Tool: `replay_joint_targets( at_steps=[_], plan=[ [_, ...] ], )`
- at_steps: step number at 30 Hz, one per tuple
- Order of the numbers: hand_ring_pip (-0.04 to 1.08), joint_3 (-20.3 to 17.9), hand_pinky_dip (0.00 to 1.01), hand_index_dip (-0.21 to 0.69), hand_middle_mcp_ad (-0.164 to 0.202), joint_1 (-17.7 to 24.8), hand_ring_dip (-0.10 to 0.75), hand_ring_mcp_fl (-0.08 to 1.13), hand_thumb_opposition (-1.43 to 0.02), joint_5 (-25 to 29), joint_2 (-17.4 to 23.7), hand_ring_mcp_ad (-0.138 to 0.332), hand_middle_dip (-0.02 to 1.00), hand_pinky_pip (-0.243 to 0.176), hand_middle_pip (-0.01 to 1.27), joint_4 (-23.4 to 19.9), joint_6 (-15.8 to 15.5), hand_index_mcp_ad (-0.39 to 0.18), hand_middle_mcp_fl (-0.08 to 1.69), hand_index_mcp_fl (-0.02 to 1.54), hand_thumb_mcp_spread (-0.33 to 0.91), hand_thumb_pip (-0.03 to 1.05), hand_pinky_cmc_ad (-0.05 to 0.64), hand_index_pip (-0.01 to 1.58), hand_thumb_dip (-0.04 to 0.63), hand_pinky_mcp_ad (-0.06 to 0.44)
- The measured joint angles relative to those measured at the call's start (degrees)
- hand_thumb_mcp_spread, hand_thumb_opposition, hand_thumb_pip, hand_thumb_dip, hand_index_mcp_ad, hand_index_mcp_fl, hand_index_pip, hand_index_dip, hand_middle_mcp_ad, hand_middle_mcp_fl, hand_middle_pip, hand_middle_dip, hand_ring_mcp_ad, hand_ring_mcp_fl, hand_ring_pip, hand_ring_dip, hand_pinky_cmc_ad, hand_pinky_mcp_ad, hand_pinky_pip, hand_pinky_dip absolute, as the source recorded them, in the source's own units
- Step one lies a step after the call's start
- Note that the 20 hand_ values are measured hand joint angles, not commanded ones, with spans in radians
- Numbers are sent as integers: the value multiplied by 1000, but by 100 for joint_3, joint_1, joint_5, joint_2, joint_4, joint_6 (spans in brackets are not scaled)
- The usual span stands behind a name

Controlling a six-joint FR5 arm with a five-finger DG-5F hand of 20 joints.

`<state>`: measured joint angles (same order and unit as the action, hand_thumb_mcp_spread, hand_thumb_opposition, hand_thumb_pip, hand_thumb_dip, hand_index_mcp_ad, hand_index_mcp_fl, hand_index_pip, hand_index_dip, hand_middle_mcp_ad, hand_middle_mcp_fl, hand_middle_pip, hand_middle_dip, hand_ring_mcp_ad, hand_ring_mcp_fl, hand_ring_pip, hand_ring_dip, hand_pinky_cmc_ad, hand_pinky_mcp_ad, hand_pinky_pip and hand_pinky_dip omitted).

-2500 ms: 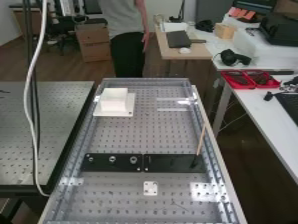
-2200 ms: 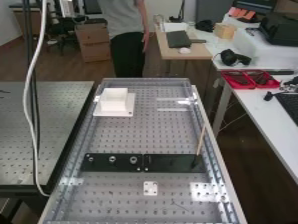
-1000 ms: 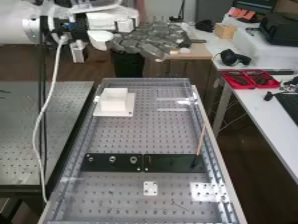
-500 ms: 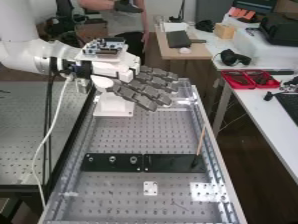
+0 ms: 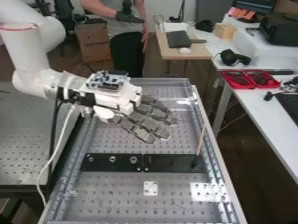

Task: Grab the pcb board and place it in the clear container

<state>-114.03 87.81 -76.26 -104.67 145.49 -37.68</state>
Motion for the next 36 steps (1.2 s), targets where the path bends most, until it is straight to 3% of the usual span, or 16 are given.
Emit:
replay_joint_targets(
  at_steps=[6, 11, 20, 27, 36],
  plan=[
    [93, 65, 391, 113, 113, -69, -30, 12, -817, 34, -230, 279, 63, -103, 140, 25, -182, -108, 24, 54, 361, 716, 262, 1007, 253, 232],
    [94, 82, 358, 110, 112, -113, -30, 14, -848, 57, -356, 279, 80, -103, 140, -92, -279, -112, 24, 56, 382, 716, 262, 1189, 265, 229],
    [96, 90, 314, 96, 98, -217, -30, 14, -862, -110, -649, 278, 110, -103, 141, -507, -580, -117, 28, 56, 405, 716, 264, 1396, 269, 232],
    [96, -91, 295, 101, 96, -314, -23, 14, -862, -505, -778, 279, 126, -99, 141, -1286, -935, -126, 38, 23, 417, 717, 265, 1508, 269, 232],
    [87, -70, 295, 101, 80, -462, -21, 12, -860, -794, -961, 283, 140, -98, 141, -1211, -1026, -129, 58, 9, 417, 721, 267, 1559, 269, 230]
  ],
)
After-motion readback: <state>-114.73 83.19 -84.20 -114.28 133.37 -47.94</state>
